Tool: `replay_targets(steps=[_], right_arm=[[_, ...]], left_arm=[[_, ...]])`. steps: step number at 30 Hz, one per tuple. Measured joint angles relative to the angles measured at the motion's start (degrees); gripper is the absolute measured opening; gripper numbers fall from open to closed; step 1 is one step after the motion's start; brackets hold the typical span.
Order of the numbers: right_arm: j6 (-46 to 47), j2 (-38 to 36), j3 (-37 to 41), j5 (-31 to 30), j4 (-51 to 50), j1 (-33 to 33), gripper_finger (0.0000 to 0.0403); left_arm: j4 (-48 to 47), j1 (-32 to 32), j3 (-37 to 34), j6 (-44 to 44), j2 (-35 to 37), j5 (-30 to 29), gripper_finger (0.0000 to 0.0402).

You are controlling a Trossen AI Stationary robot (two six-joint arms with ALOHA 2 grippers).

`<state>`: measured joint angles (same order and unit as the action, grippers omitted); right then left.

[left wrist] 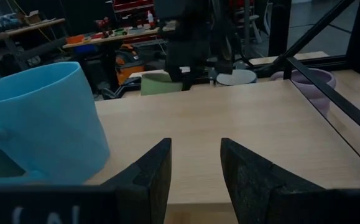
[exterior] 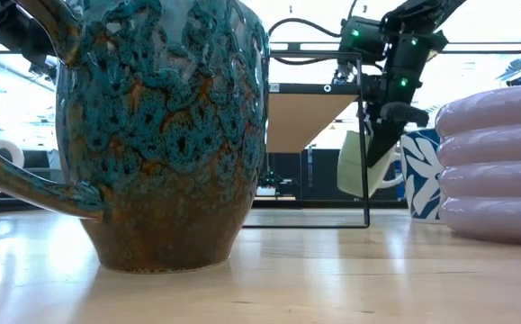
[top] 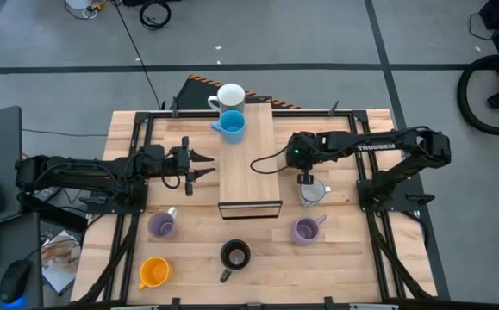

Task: Place coffee mugs
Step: Put the green mug on the shelf

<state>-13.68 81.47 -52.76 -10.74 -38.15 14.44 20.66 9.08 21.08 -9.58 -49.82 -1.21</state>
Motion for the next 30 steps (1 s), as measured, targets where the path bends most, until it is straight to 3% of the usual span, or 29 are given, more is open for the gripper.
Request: replay_targets(steps=[9, 18, 30], right_arm=[[-0.3, 0.0, -12.2, -2.9, -11.4, 1.3, 0.0034], [-12.9, 1.1, -22.1, -2.7, -13.0, 5.6, 0.0034], [-23.9, 17.4, -46.8, 6.3, -20.5, 10.7, 0.0034]], left_arm=[[0.0, 0.0, 0.0, 0.4, 0.0, 0.0, 0.0144], [0.0, 0.0, 0.0, 0.1, 0.0, -0.6, 0.0144], [0.1, 0.1, 0.0, 1.4, 0.0, -6.7, 0.0144]])
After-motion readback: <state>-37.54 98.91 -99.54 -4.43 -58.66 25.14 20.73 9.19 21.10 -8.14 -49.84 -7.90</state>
